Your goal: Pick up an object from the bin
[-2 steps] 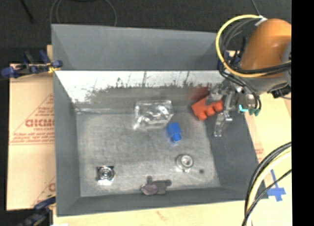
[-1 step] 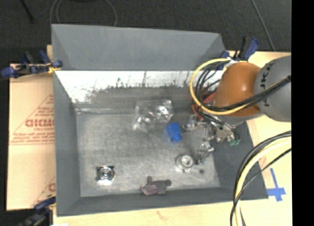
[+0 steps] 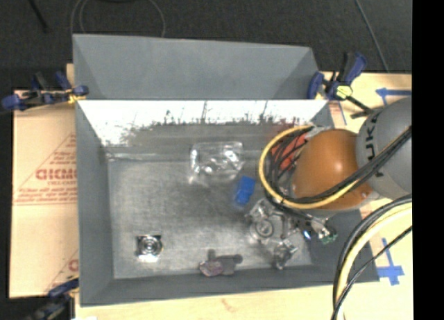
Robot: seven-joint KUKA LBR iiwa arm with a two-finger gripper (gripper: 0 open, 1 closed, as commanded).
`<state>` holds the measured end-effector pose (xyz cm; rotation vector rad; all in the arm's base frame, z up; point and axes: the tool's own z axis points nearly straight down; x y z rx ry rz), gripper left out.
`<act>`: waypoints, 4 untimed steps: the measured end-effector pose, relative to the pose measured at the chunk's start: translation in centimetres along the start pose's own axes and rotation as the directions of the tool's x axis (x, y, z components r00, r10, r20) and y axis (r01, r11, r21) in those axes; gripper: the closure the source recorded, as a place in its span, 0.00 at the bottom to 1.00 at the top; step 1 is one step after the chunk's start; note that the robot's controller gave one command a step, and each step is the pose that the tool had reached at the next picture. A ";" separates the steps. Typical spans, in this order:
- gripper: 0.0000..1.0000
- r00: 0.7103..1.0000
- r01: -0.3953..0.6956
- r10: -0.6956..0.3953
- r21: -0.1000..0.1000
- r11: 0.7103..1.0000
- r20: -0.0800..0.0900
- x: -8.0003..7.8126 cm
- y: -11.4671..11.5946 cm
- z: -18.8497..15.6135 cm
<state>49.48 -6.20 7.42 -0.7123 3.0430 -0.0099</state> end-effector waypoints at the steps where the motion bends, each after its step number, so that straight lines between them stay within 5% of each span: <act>1: 1.00 1.000 0.004 -0.004 -0.001 1.000 -0.002 -0.1 0.0 -0.1; 2: 1.00 0.998 -0.064 0.064 -0.003 0.998 -0.003 -3.7 3.3 -21.6; 3: 1.00 0.971 -0.240 0.240 -0.008 0.971 -0.019 -2.1 4.7 -11.8; 4: 1.00 0.843 -0.538 0.538 -0.001 0.843 -0.017 -3.8 4.2 -9.0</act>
Offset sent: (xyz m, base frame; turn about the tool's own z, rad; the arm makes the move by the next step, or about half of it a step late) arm 0.0000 0.0000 0.0000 0.0000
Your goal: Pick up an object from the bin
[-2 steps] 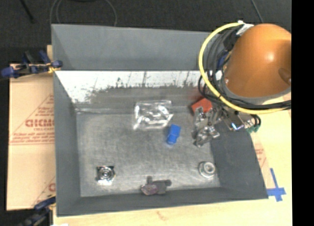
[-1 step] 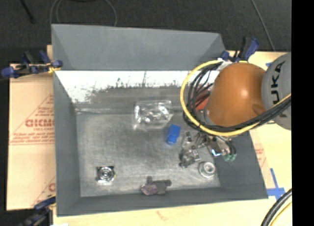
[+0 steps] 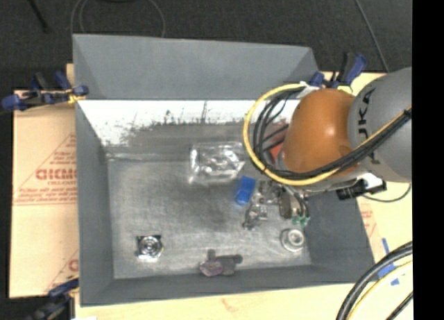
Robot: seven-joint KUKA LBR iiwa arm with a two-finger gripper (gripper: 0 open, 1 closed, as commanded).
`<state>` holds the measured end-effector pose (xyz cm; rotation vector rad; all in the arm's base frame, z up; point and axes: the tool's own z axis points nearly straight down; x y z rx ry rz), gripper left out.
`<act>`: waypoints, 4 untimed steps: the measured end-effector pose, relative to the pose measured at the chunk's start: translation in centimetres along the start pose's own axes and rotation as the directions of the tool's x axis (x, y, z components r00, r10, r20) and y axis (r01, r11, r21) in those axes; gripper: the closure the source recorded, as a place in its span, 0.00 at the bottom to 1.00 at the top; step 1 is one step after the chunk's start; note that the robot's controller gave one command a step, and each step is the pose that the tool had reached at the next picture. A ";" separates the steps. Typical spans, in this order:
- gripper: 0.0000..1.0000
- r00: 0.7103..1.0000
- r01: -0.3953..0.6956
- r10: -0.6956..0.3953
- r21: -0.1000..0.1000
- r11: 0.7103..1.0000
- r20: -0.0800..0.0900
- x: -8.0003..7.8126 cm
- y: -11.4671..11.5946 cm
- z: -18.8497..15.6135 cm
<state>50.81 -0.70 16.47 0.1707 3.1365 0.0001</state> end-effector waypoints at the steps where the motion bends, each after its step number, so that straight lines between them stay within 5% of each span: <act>1: 0.00 1.000 0.003 -0.003 0.001 1.000 0.001 0.0 0.0 -0.1; 2: 0.00 0.980 0.198 -0.198 0.001 0.980 0.004 -6.3 0.4 5.2; 3: 0.00 0.980 0.199 -0.199 0.001 0.980 -0.004 -11.1 0.1 6.0; 4: 0.00 0.910 0.414 -0.414 -0.013 0.910 -0.031 -11.4 -1.4 8.7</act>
Offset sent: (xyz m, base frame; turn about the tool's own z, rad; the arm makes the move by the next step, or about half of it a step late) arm 0.0000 0.0000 0.0000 0.0000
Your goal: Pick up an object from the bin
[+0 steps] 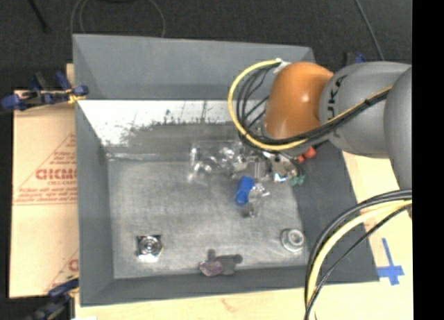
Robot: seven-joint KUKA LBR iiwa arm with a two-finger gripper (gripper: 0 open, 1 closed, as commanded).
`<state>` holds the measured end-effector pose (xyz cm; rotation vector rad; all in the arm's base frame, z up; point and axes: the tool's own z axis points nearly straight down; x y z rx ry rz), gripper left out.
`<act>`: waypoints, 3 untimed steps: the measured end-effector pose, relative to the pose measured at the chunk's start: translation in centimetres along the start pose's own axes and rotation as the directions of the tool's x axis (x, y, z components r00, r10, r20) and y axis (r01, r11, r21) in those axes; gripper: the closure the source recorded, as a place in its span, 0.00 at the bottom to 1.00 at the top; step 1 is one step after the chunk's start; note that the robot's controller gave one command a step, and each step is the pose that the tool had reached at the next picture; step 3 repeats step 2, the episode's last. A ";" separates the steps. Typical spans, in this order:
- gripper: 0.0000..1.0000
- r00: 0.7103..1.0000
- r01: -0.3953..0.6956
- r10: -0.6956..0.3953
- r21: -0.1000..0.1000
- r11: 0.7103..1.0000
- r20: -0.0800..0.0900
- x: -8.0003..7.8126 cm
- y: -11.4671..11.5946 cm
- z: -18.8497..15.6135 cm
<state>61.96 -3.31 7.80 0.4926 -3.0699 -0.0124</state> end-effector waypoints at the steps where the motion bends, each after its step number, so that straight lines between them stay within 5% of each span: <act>1: 1.00 0.999 -0.005 0.004 0.015 1.000 0.042 -0.7 -0.3 0.1; 2: 1.00 0.951 0.306 -0.307 0.028 0.952 0.035 0.0 3.2 -17.4; 3: 1.00 0.951 0.306 -0.307 0.028 0.952 0.035 0.0 3.2 -17.4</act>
Offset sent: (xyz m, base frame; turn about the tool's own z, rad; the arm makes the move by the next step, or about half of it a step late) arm 0.0000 0.0000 0.0000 0.0000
